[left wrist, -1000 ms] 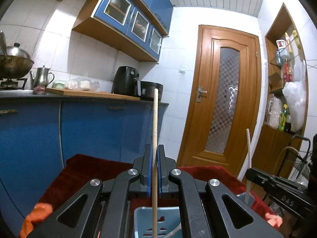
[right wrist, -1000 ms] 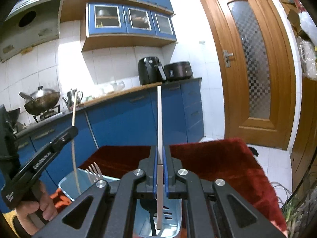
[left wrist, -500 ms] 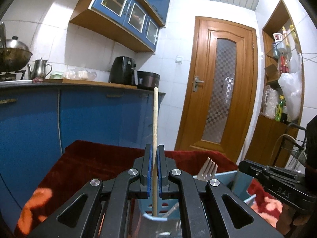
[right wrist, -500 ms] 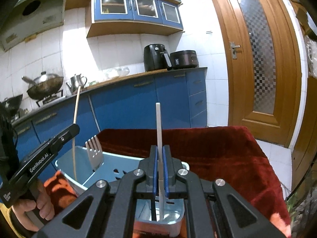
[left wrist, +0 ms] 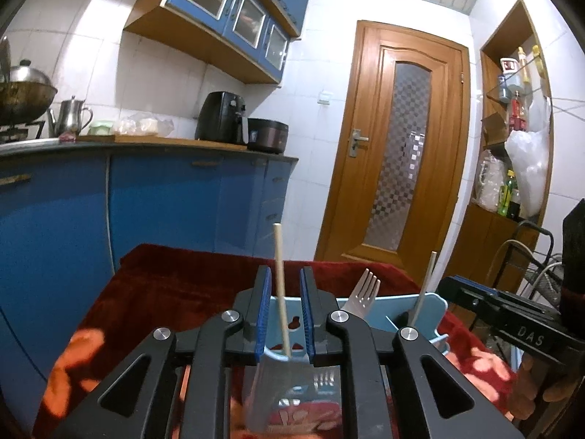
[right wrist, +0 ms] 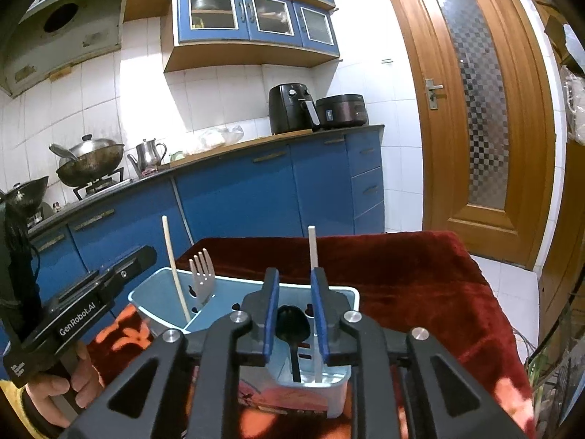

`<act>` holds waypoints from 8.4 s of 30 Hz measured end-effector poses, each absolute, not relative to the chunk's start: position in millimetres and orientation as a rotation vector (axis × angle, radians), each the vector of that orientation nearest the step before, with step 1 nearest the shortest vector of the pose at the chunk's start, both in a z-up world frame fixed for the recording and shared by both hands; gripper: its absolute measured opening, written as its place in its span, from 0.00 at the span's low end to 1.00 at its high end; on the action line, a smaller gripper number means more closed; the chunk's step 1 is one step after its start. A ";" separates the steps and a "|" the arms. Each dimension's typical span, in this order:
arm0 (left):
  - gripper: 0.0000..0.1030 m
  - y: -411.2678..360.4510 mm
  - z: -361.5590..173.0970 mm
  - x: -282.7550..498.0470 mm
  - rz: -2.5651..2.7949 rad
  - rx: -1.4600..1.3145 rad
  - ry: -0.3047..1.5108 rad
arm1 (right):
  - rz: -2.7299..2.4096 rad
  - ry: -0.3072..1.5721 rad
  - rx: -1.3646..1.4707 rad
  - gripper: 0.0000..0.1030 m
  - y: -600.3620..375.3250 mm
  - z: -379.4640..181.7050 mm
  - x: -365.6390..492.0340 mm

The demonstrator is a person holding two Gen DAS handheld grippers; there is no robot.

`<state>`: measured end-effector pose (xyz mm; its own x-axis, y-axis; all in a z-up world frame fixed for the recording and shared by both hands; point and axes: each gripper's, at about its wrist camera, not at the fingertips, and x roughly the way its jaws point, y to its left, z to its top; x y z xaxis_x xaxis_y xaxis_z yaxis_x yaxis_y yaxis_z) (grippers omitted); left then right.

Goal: Organize utensils
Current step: 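Lower the wooden chopstick into the box with the left tool while the right tool inserts its chopstick, then move the left tool back to the table and grasp the silver tongs, then lift the silver tongs with the left tool while the right tool grasps another white chopstick, then carry the tongs with the left tool over the box while the right tool lowers its chopstick in, then lower the tongs into the box and open the left tool while the right tool releases its chopstick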

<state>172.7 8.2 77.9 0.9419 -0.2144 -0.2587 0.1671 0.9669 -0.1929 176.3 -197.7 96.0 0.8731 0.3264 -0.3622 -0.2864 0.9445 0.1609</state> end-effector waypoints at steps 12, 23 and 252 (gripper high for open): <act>0.15 12.7 96.3 134.4 -0.230 -0.189 0.354 | 0.327 0.397 0.108 0.24 -199.4 117.6 134.5; 0.15 20.1 100.0 100.5 -0.234 -0.195 0.446 | 0.296 0.462 0.117 0.24 -202.6 128.7 94.5; 0.25 -4.4 109.7 156.2 -0.269 -0.108 0.319 | 0.296 0.285 0.232 0.21 -213.6 124.8 151.4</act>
